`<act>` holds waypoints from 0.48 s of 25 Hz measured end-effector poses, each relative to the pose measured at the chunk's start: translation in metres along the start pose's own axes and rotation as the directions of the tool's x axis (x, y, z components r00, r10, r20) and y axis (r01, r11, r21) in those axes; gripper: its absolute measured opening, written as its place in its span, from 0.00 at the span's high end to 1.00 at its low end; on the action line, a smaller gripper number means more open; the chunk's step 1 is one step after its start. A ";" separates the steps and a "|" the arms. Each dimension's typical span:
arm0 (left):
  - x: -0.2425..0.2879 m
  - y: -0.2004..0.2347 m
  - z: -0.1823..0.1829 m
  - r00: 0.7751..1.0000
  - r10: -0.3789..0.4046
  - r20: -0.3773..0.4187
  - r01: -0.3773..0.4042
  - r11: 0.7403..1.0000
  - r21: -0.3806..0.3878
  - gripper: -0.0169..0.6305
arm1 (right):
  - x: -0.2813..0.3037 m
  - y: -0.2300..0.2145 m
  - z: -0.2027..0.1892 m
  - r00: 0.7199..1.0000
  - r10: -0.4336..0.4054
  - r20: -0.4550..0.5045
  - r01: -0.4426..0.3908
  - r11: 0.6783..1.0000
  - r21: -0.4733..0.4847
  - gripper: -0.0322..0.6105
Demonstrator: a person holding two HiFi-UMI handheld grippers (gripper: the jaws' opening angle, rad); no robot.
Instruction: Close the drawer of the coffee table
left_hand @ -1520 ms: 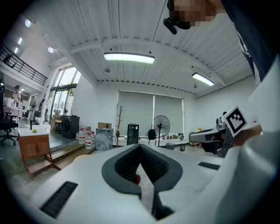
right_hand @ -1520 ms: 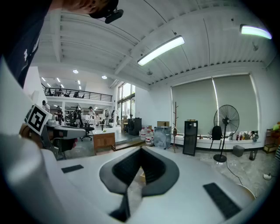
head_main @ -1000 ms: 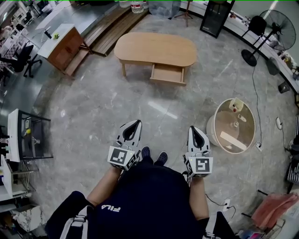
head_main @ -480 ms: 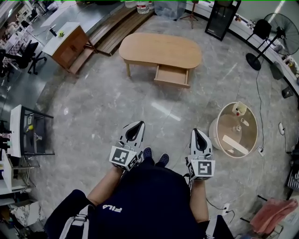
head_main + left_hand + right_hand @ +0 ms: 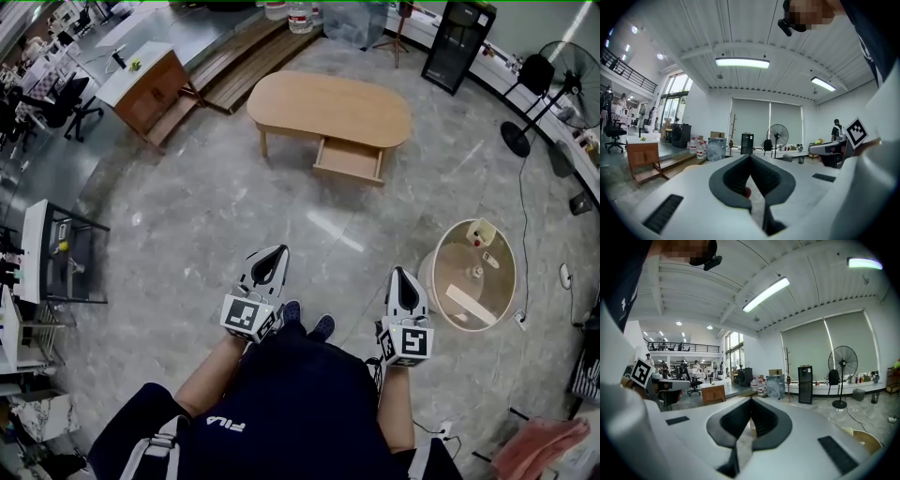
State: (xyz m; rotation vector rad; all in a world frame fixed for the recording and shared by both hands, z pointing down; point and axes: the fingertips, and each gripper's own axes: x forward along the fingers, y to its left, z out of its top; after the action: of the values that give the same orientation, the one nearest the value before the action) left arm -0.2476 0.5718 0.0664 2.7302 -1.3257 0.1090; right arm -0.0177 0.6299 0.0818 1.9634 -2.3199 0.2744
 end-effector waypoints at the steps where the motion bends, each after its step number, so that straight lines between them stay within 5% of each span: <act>1: 0.001 0.000 0.000 1.000 0.009 0.000 -0.009 1.000 0.001 0.94 | 0.001 -0.001 -0.001 1.000 0.008 -0.001 -0.008 1.000 -0.007 0.91; 12: 0.006 -0.005 0.002 0.998 0.059 0.014 -0.059 0.998 0.006 0.94 | 0.011 -0.019 -0.004 0.999 0.048 0.006 -0.048 0.999 -0.003 0.91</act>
State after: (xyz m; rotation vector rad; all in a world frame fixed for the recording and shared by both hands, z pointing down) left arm -0.2400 0.5701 0.0650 2.7029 -1.4121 0.0989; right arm -0.0006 0.6175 0.0894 1.9124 -2.3719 0.2691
